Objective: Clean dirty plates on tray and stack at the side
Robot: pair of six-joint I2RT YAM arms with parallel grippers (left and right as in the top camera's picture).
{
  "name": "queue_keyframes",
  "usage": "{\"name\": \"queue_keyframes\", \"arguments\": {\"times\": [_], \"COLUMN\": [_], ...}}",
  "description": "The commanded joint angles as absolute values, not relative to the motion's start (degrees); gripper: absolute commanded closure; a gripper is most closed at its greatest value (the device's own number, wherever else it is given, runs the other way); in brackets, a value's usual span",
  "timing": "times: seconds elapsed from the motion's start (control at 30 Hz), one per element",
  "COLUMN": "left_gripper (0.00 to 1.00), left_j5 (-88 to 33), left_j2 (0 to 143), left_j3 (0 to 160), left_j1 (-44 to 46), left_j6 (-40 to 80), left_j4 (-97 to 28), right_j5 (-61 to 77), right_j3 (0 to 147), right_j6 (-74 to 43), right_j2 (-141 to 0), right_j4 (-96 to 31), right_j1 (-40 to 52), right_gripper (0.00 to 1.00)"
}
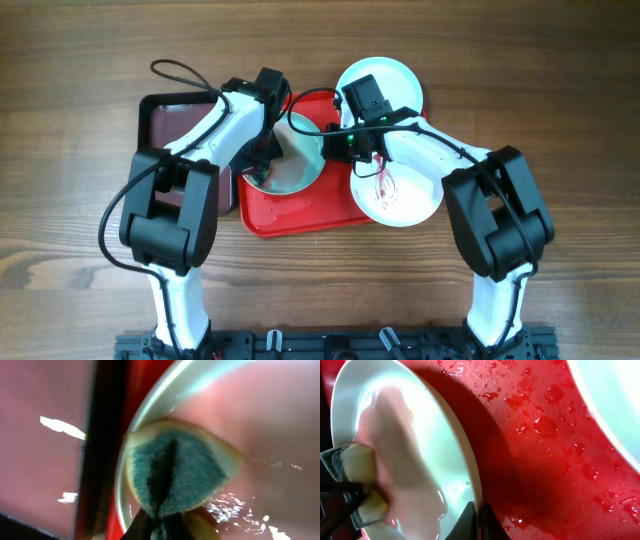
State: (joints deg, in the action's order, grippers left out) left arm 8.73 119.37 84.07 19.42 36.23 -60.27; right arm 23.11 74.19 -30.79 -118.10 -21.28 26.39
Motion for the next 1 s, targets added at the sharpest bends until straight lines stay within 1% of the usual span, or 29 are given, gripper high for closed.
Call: {"name": "queue_keyframes", "arguments": {"times": [0.0,0.13,0.37,0.47,0.53,0.57,0.63,0.7,0.83,0.97], "left_gripper": [0.96,0.96,0.96,0.96,0.96,0.96,0.96,0.96,0.96,0.96], "left_j5": [-10.9,-20.5,-21.2,-17.2,-10.9,-7.0,4.9,11.1,12.1,7.6], "left_j2": [121.8,121.8,121.8,121.8,121.8,121.8,121.8,121.8,121.8,121.8], "left_j3": [82.1,82.1,82.1,82.1,82.1,82.1,82.1,82.1,82.1,82.1], "left_j1": [21.4,21.9,21.9,21.8,21.9,21.8,21.6,21.1,19.0,18.5], "left_j6": [20.5,15.2,15.4,15.4,15.9,18.1,27.7,34.9,45.7,46.7], "left_j4": [-55.5,-48.8,-33.6,-29.0,-28.8,-29.3,-32.0,-34.5,-40.3,-45.9], "right_j5": [22.0,22.0,22.2,22.2,22.2,22.2,22.2,22.2,22.2,22.2], "right_j3": [74.3,74.3,74.3,74.3,74.3,74.3,74.3,74.3,74.3,74.3], "right_j6": [-30.1,-30.1,-30.1,-30.1,-30.1,-30.1,-30.1,-30.1,-30.1,-30.1], "right_j2": [-119.7,-119.7,-119.7,-119.7,-119.7,-119.7,-119.7,-119.7,-119.7,-119.7], "right_j4": [-21.7,-21.7,-21.7,-21.7,-21.7,-21.7,-21.7,-21.7,-21.7,-21.7], "right_j1": [25.7,25.7,25.8,25.8,25.8,25.8,25.7,25.8,25.7,25.7], "right_gripper": [0.96,0.96,0.96,0.96,0.96,0.96,0.96,0.96,0.96,0.96]}}
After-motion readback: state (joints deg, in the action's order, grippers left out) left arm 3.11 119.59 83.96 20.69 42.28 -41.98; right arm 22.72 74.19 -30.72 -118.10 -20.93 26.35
